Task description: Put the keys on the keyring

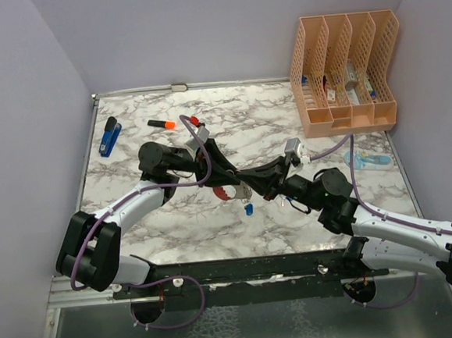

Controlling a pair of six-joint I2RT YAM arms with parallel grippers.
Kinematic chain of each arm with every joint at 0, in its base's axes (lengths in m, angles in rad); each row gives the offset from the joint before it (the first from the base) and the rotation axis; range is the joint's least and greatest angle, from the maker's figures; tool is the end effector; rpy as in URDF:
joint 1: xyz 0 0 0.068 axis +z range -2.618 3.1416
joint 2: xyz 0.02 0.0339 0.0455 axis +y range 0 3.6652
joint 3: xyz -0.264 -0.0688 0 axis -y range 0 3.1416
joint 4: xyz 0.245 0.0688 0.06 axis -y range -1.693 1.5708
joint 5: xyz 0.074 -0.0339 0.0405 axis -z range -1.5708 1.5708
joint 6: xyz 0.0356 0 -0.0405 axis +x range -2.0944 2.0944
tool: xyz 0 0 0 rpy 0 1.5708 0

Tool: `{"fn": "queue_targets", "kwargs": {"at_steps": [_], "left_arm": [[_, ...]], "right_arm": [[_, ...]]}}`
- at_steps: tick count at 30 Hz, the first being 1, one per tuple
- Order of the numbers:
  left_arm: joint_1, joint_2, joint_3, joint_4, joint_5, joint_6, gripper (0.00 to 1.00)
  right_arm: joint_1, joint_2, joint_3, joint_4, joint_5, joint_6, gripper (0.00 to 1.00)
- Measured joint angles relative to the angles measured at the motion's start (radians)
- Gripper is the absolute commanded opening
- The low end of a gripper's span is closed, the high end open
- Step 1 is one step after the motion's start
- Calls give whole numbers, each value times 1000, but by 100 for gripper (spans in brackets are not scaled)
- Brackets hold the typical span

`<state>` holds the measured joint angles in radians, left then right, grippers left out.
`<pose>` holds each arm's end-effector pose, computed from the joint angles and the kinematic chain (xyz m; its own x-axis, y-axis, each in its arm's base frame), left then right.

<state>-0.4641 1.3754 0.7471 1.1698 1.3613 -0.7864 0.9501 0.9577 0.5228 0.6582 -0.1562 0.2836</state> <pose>0.2276 -0.1529 0.3190 -0.2708 -0.0290 -0.9622 0.9215 -0.2970 -0.2504 0.1246 0.1838 0.3048 -0.1259 0.2992 -0.9459 -0.8922 0.3827 0.2398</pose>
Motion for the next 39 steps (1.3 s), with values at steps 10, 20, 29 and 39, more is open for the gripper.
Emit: {"fn": "queue_targets", "kwargs": {"at_steps": [10,20,29,39], "left_arm": [[0,0,8,-38,1,26,0],[0,0,12,-59,0,45,0],[2,0,18,-64,1,45,0],[11,0,19,-11,2,-3,0]], "right_arm": [[0,0,0,0,7,0,1],[6,-23,-22,13,14,4,2],[6,-9,-35,61,14,27,1],[6,3,-35,89,14,31,17]]}}
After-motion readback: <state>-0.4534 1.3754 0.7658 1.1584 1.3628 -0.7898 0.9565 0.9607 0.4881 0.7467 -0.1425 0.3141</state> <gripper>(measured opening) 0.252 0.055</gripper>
